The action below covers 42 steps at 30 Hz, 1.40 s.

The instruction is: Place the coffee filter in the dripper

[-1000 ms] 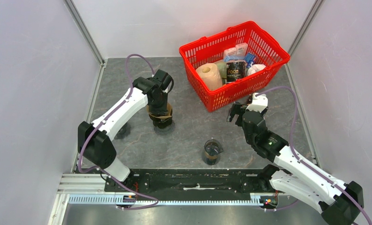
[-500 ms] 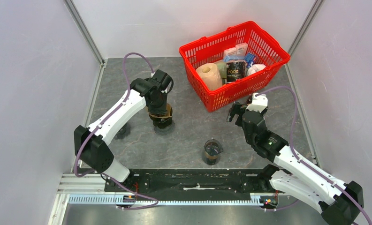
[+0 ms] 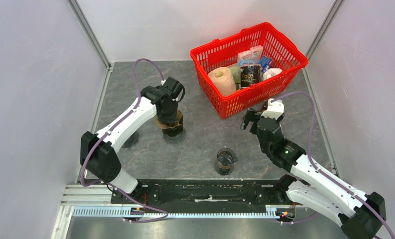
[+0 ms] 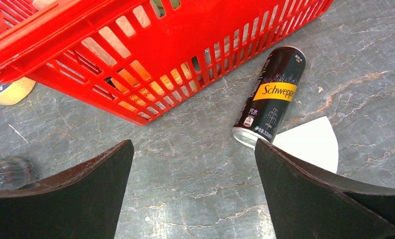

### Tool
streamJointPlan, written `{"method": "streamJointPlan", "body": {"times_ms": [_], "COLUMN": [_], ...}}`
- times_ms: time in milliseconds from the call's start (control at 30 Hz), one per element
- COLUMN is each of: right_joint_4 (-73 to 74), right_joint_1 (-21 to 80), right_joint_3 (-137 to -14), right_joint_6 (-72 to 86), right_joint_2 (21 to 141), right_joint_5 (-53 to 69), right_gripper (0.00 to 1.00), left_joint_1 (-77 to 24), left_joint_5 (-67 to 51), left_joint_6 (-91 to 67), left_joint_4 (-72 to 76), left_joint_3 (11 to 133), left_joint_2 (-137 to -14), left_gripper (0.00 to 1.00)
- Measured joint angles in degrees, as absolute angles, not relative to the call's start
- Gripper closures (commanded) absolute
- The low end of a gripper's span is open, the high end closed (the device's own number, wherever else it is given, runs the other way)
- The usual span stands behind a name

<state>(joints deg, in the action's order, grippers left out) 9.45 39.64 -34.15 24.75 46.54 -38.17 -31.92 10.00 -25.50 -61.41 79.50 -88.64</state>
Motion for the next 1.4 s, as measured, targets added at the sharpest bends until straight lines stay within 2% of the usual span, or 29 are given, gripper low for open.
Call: {"method": "streamJointPlan", "body": {"times_ms": [800,1033,1267,1400], "right_joint_4": [9.5,9.5,9.5,9.5], "right_joint_1": [39.6,39.6,39.6,39.6], "right_joint_3": [-34.2,-34.2,-34.2,-34.2], "right_joint_6": [24.8,24.8,24.7,24.8], "right_joint_2": [46.6,46.6,46.7,46.8], "right_joint_5": [-37.8,-37.8,-37.8,-37.8], "right_gripper": [0.01,0.01,0.01,0.01], "left_joint_1": [-31.9,-31.9,-31.9,-31.9], "left_joint_5": [11.8,11.9,11.9,11.9], "left_joint_6": [-25.6,-25.7,-25.7,-25.7], "left_joint_4": [-58.4,-58.4,-58.4,-58.5], "left_joint_3": [78.7,78.7,79.0,79.1], "left_joint_2": [-88.7,-87.2,-86.5,-86.2], "left_gripper": [0.67,0.58,0.57,0.53]}}
